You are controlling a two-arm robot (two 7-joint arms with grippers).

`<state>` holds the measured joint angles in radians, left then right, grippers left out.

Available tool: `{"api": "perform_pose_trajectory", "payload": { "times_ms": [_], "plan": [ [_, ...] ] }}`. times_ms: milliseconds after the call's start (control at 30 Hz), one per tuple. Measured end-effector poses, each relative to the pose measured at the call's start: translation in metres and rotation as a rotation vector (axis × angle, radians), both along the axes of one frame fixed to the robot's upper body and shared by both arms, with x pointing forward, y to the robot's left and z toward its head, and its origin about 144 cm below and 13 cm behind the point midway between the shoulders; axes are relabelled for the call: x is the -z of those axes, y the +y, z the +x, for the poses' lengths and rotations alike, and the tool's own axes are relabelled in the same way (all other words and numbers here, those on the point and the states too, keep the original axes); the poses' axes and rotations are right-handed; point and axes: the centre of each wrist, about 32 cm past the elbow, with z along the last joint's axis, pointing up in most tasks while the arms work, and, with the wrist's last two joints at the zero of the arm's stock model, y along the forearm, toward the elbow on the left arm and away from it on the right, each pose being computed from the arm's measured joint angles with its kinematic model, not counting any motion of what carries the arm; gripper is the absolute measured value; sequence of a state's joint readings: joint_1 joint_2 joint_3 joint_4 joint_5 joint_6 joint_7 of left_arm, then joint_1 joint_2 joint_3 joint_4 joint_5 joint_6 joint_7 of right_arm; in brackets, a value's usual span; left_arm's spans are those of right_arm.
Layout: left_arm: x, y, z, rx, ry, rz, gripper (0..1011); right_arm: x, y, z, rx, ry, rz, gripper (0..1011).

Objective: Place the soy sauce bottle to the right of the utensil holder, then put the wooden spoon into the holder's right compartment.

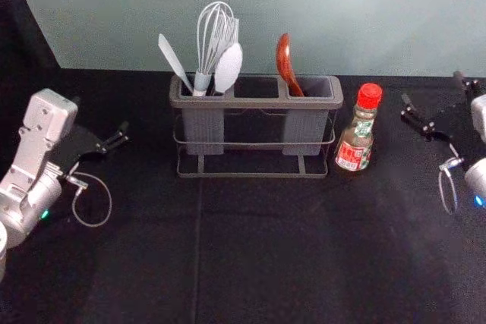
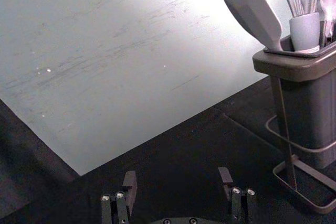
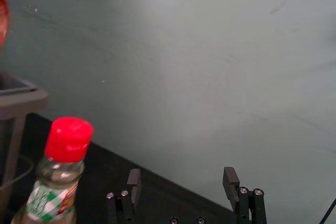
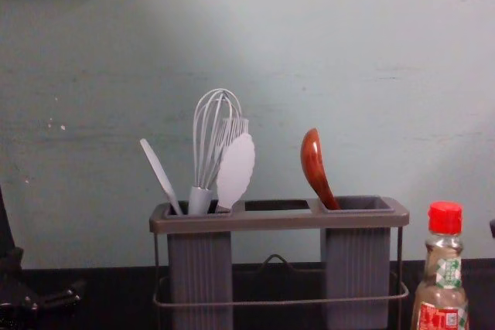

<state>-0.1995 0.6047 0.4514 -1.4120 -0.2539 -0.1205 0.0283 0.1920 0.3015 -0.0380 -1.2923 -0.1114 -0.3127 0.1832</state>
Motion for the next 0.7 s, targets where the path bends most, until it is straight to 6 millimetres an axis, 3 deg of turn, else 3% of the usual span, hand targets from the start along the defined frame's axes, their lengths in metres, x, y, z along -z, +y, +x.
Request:
{"api": "perform_pose_trajectory", "payload": {
  "times_ms": [700],
  "plan": [
    [0.0, 0.0, 0.0, 0.0, 0.0, 0.0, 1011, 0.0029, 0.0038, -0.0028, 0.005, 0.004, -0.014, 1003]
  ]
}}
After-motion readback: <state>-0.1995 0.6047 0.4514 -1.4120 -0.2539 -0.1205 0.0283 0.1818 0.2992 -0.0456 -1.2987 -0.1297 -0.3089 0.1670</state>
